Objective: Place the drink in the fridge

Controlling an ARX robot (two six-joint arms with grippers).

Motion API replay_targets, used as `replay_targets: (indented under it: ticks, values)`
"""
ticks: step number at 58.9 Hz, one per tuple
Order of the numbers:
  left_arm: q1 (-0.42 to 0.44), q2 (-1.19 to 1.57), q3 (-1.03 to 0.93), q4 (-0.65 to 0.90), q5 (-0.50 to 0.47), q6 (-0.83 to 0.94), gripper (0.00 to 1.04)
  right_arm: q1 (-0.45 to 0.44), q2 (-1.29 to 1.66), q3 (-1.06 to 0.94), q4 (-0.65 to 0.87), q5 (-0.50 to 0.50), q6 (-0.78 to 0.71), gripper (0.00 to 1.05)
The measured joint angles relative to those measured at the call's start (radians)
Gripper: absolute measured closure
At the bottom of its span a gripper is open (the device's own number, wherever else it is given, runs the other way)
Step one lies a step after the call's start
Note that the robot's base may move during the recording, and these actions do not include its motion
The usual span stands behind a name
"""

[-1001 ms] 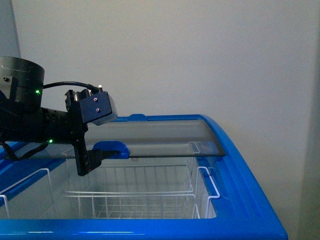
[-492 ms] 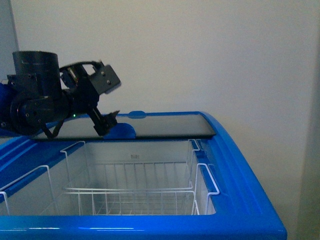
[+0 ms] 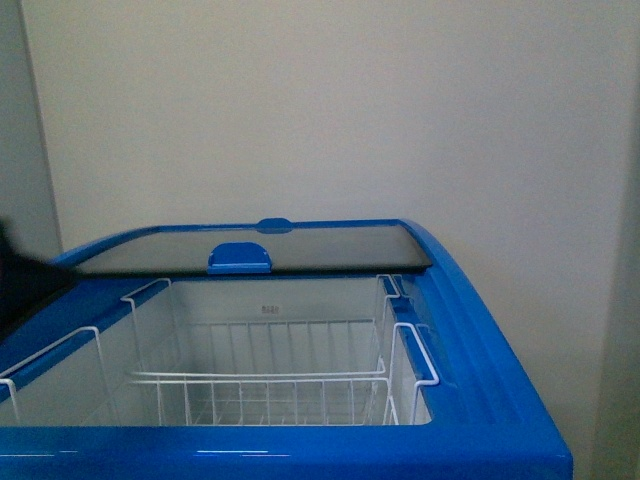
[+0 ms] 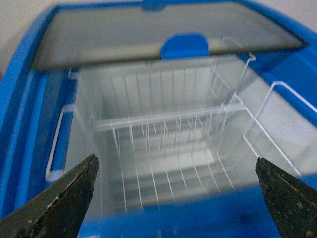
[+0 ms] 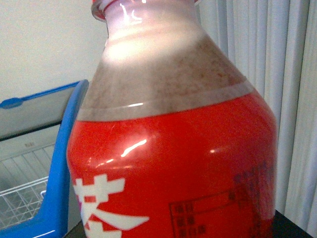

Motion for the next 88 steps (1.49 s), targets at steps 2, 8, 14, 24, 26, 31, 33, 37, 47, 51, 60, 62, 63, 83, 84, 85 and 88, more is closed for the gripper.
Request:
replay_targets:
  ticks: [2,8,14,24,26,31,33,37,47,51,60,62,63,83,84,85,88]
  values:
    - [0.011,-0.093,-0.085,-0.011,-0.034,-0.016,0.11,0.000,0.000,0.000,0.000,0.000,0.000,0.65]
    - [-0.006,-0.450,-0.380,0.044,-0.284,-0.041,0.30,0.000,0.000,0.000,0.000,-0.003,0.000,0.65]
    - [-0.013,-0.707,-0.529,-0.018,-0.314,-0.050,0.46,-0.027,0.034,0.061,-0.159,-0.077,-0.014,0.65]
    - [-0.013,-0.831,-0.577,-0.032,-0.317,-0.052,0.76,-0.108,0.278,0.253,-0.268,-0.315,-0.167,0.65]
    - [-0.013,-0.842,-0.584,-0.036,-0.317,-0.052,0.83,-0.108,0.365,0.313,-0.213,-0.362,-0.219,0.65]
    - [-0.013,-0.867,-0.601,-0.047,-0.317,-0.053,0.99,-0.085,0.578,0.481,-0.124,-0.441,-0.344,0.65]
    - [-0.013,-0.880,-0.608,-0.053,-0.318,-0.056,1.02,-0.065,0.675,0.566,-0.114,-0.461,-0.412,0.65]
    - [-0.013,-0.896,-0.617,-0.061,-0.318,-0.057,1.02,-0.023,0.828,0.694,-0.116,-0.480,-0.529,0.65]
    - [-0.013,-0.933,-0.632,-0.084,-0.318,-0.057,1.02,0.092,1.153,0.907,-0.145,-0.465,-0.777,0.65]
    - [-0.013,-0.952,-0.639,-0.093,-0.318,-0.057,1.02,0.144,1.271,0.968,-0.111,-0.416,-0.870,0.65]
    - [-0.013,-0.989,-0.654,-0.106,-0.318,-0.057,1.02,0.238,1.484,1.091,-0.096,-0.401,-1.025,0.65]
    - [-0.013,-0.998,-0.665,-0.101,-0.318,-0.057,1.02,0.253,1.521,1.114,-0.096,-0.401,-1.056,0.65]
    - [-0.013,-1.002,-0.669,-0.101,-0.318,-0.057,1.02,0.257,1.531,1.121,-0.096,-0.401,-1.065,0.65]
    - [-0.014,-1.190,-0.674,-0.291,-0.319,-0.058,1.02,0.306,1.778,1.345,-0.090,-0.369,-1.155,0.65]
    - [-0.014,-1.192,-0.674,-0.292,-0.318,-0.058,1.02,0.306,1.785,1.352,-0.090,-0.366,-1.155,0.65]
    - [-0.014,-1.193,-0.674,-0.293,-0.319,-0.058,1.02,0.306,1.799,1.367,-0.091,-0.363,-1.155,0.65]
    - [-0.014,-1.195,-0.674,-0.293,-0.318,-0.058,1.02,0.304,1.839,1.413,-0.099,-0.357,-1.154,0.65]
